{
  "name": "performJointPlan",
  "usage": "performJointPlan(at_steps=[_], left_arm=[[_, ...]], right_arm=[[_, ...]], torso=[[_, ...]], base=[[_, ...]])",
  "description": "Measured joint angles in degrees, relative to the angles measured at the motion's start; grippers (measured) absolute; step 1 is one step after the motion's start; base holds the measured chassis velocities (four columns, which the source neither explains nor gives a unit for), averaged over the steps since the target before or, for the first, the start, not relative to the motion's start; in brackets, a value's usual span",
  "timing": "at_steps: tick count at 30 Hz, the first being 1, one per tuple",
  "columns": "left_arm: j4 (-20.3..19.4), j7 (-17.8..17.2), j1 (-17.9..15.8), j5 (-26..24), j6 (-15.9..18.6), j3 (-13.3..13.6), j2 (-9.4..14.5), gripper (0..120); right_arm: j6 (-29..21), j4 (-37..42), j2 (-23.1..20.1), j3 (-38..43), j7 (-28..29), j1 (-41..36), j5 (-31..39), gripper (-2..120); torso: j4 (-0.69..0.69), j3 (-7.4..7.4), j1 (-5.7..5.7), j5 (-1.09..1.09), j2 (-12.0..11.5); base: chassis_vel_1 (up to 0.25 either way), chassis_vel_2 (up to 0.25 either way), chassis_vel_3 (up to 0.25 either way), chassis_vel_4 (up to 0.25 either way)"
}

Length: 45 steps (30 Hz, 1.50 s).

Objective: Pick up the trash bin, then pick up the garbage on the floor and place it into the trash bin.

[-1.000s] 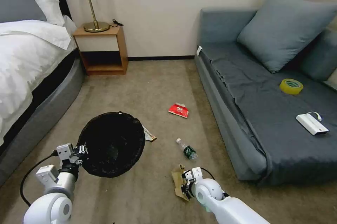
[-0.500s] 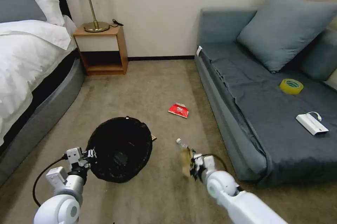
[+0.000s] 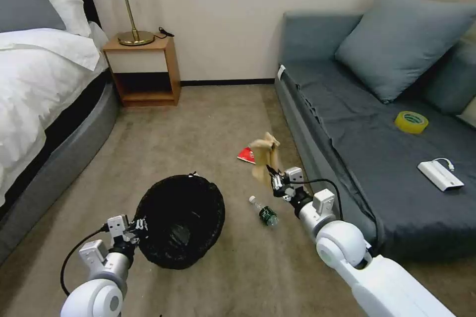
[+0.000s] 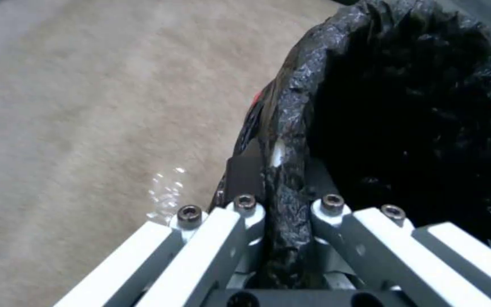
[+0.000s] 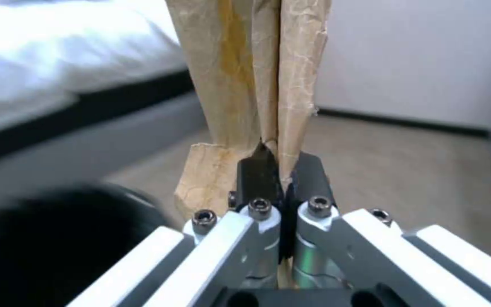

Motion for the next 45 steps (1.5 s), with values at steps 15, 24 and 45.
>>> performJointPlan(at_steps=[15,24,45], left_arm=[[-1.61,3.76,0.83,0.77,1.82,2.15,-0.69,4],[-2.62,4.91,1.37,0.22,2.10,1.91,-0.59,4],[-4.35,4.96,1.59,2.47,-0.17,1.09,-0.87,4]], right_arm=[[2.65,3.86,-1.84,-11.70,-13.16,4.14,-1.21,0],[2.44,-3.93,0.23,-15.59,-13.98,4.85,-4.02,0],[2.78,-7.72,0.34,-13.51,-15.06,3.94,-13.51,34]], torso=[[0.00,0.00,0.00,0.01,0.00],[0.00,0.00,0.00,0.00,0.00],[0.00,0.00,0.00,0.00,0.00]], base=[[0.000,0.000,0.000,0.000],[0.000,0.000,0.000,0.000],[0.000,0.000,0.000,0.000]])
